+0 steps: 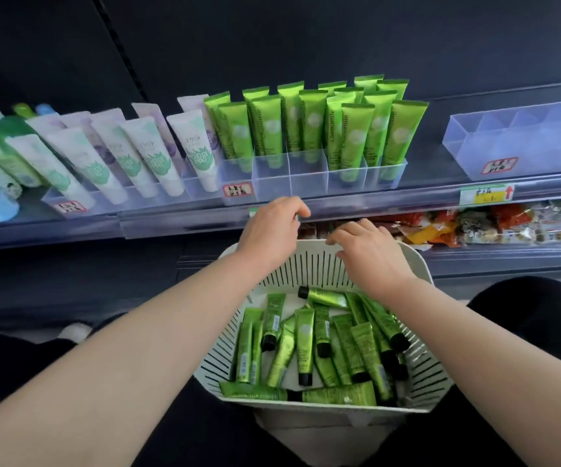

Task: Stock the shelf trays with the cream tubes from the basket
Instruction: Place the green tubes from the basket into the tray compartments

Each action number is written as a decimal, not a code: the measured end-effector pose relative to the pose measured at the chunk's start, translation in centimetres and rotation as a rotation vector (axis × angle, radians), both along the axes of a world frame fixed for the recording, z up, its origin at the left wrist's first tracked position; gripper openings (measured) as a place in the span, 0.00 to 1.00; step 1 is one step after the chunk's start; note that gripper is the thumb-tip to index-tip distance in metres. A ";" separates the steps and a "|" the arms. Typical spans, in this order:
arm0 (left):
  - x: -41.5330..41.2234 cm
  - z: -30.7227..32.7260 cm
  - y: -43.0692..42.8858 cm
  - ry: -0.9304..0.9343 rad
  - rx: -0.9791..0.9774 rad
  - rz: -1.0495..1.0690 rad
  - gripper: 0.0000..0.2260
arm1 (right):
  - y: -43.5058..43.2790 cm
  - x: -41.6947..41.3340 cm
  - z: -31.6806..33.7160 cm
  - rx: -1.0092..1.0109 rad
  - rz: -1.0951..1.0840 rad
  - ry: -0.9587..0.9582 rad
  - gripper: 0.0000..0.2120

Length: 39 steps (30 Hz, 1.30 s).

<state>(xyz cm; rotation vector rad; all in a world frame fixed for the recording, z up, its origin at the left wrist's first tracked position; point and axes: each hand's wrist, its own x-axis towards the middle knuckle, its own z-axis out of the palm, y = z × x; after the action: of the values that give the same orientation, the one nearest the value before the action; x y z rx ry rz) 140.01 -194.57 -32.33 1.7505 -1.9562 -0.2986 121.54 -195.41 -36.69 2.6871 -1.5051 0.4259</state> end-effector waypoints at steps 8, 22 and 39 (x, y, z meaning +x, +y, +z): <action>0.0 -9.7 4.1 -0.051 0.333 -0.001 0.10 | 2.2 -1.9 -7.2 0.399 -0.043 0.250 0.19; 0.9 -16.1 8.1 -0.054 0.507 0.012 0.14 | 3.1 -2.5 -10.9 0.857 -0.134 0.322 0.21; 0.2 -15.8 8.3 -0.099 0.618 -0.054 0.13 | 2.7 -2.9 -9.1 0.952 -0.060 0.171 0.05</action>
<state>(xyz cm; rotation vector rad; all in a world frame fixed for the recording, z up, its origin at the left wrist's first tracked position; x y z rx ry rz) 140.17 -186.22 -48.15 2.1085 -2.1275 -0.9339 118.65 -192.71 -45.79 3.1295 -2.0941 -0.6998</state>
